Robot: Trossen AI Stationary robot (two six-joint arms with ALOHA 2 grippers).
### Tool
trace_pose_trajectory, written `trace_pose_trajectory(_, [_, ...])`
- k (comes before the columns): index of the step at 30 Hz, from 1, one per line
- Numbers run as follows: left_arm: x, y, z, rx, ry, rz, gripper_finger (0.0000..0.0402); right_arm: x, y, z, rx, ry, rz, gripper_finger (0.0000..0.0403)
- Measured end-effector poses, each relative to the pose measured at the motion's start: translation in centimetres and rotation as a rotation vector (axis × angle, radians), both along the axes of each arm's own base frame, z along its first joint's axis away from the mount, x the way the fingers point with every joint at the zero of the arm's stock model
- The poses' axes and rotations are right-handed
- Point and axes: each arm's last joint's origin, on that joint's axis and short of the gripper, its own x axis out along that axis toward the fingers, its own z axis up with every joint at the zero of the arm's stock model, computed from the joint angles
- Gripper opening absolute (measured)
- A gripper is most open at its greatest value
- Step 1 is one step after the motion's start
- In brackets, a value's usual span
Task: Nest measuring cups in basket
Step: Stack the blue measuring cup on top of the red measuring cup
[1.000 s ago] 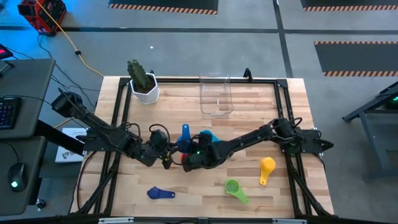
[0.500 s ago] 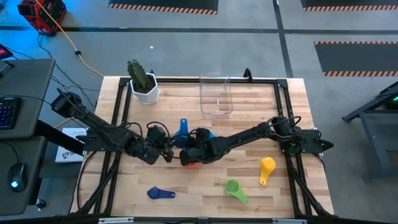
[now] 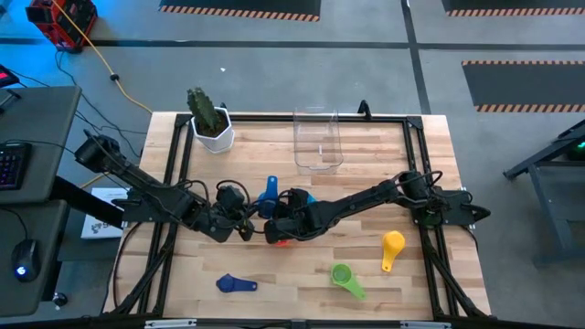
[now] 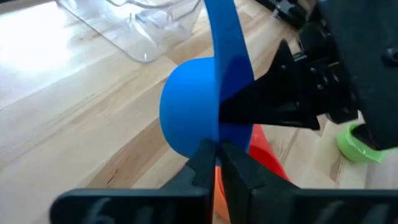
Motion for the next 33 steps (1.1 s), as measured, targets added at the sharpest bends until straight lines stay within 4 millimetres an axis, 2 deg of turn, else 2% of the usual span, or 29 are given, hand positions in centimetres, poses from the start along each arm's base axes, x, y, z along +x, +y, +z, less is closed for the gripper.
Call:
trace_pose_trajectory(4, [-0.1, 0.1, 0.1, -0.015, 0.01, -0.019, 0.0002, -0.2, -0.2, -0.1, 0.028, 0.041, 0.017, 0.0003])
trace_pose_trajectory(7, [-0.4, 0.3, 0.1, -0.002, 0.033, -0.018, 0.0, -0.3, -0.2, 0.1, 0.055, 0.061, 0.053, 0.0027])
trace_pose_trajectory(11, [-0.6, 0.5, 0.0, 0.029, 0.048, 0.001, 0.0002, -0.7, 0.0, 0.7, 0.042, 0.094, 0.108, 0.0092])
trace_pose_trajectory(16, [-0.7, 0.6, -0.1, 0.037, 0.062, 0.002, 0.0002, -1.6, 0.0, 1.7, -0.009, 0.123, 0.094, 0.0178])
trace_pose_trajectory(19, [-0.8, 0.6, -0.1, 0.04, 0.069, 0.001, 0.0001, -2.1, -0.2, 2.7, -0.045, 0.129, 0.102, 0.0211])
trace_pose_trajectory(24, [-2.4, 1.4, 0.2, 0.067, 0.152, 0.002, 0.0001, -3.1, 0.0, 3.5, -0.074, 0.167, 0.115, 0.0223])
trace_pose_trajectory(27, [-3.8, 2.3, 1.1, 0.083, 0.18, 0.002, 0.0001, -4.1, 0.0, 4.8, -0.103, 0.2, 0.147, 0.0224])
trace_pose_trajectory(33, [-5.9, 5.6, 3.5, 0.09, 0.191, -0.041, 0.0, -6.8, 0.1, 7.1, -0.158, 0.349, 0.286, 0.0224])
